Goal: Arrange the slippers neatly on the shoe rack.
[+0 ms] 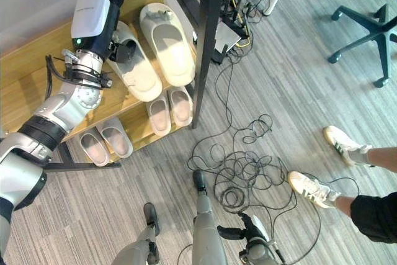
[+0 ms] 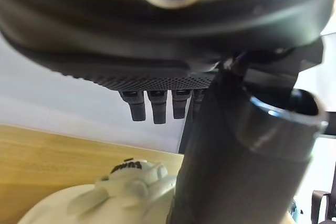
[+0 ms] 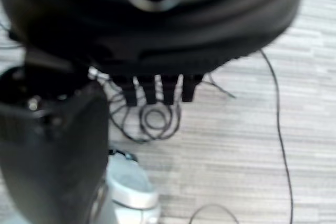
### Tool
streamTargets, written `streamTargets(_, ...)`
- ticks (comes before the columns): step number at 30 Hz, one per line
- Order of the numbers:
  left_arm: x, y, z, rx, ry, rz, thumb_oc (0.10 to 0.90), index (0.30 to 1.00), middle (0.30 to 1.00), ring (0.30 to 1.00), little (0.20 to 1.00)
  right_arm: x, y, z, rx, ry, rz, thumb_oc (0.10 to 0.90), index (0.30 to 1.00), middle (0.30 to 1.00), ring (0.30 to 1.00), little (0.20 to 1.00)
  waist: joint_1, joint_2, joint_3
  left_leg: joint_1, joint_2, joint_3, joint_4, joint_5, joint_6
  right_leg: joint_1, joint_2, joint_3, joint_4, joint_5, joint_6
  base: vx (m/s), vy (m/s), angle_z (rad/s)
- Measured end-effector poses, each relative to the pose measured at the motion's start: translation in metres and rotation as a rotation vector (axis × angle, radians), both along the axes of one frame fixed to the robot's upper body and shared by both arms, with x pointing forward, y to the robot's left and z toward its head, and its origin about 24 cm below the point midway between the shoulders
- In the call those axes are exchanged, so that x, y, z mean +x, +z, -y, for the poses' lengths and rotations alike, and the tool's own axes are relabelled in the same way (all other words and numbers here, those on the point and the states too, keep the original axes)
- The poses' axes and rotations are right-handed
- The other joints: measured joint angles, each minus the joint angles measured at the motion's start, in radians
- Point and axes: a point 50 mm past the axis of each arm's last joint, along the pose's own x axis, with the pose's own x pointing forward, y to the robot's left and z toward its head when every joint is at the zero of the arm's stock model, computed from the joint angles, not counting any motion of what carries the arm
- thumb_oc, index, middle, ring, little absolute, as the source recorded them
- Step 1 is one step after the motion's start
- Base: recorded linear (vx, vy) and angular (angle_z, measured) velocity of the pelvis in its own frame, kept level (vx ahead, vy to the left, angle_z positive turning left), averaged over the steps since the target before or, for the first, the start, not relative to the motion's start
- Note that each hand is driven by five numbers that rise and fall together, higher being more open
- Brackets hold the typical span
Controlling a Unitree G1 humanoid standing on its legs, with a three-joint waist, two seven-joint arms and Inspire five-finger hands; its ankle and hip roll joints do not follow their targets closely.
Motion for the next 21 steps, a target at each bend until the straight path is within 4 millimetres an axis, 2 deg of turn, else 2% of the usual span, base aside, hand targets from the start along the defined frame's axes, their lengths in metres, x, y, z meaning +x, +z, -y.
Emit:
streamTargets(4,-0.004,0.003,0.013,-0.126,-0.137,-0.093,0.8,0.9,0.9,0.9,0.9,0.0,0.0,0.001,-0.001,-0.004,-0.003,0.8,0.9,0.9,0.9,0.9,0.018,0.0,0.0,0.01,0.0,-0.001,0.0,0.0,0.0,0.01,0.0,-0.001,0.0,0.0,0.0,0.0,0.0,0.0)
streamTargets(10,-0.006,-0.005,0.026,-0.14,-0.246,-0.195,0.8,0.9,0.9,0.9,0.9,0.005,0.002,0.001,-0.005,-0.007,-0.001,0.8,0.9,0.9,0.9,0.9,0.024,0.0,0.0,0.02,-0.002,-0.002,0.0,0.002,-0.001,0.021,-0.003,-0.002,0.0,0.0,0.0,-0.01,0.0,0.0)
streamTargets(16,-0.008,-0.023,0.027,-0.152,-0.267,-0.263,0.8,0.9,0.9,0.9,0.9,0.004,0.001,0.001,-0.008,-0.01,-0.008,0.8,0.9,0.9,0.9,0.9,0.024,0.0,0.0,0.02,-0.002,-0.002,0.0,0.003,-0.001,0.021,-0.002,-0.001,0.0,0.004,-0.002,0.0,0.0,0.0)
streamTargets(21,-0.008,-0.022,0.026,-0.146,-0.264,-0.258,0.8,0.9,0.9,0.9,0.9,0.004,0.001,0.002,-0.005,-0.014,-0.013,0.8,0.9,0.9,0.9,0.9,0.03,0.001,0.0,0.036,-0.001,-0.002,0.0,0.003,-0.002,0.036,-0.002,-0.001,0.0,0.005,-0.003,0.0,0.0,0.0)
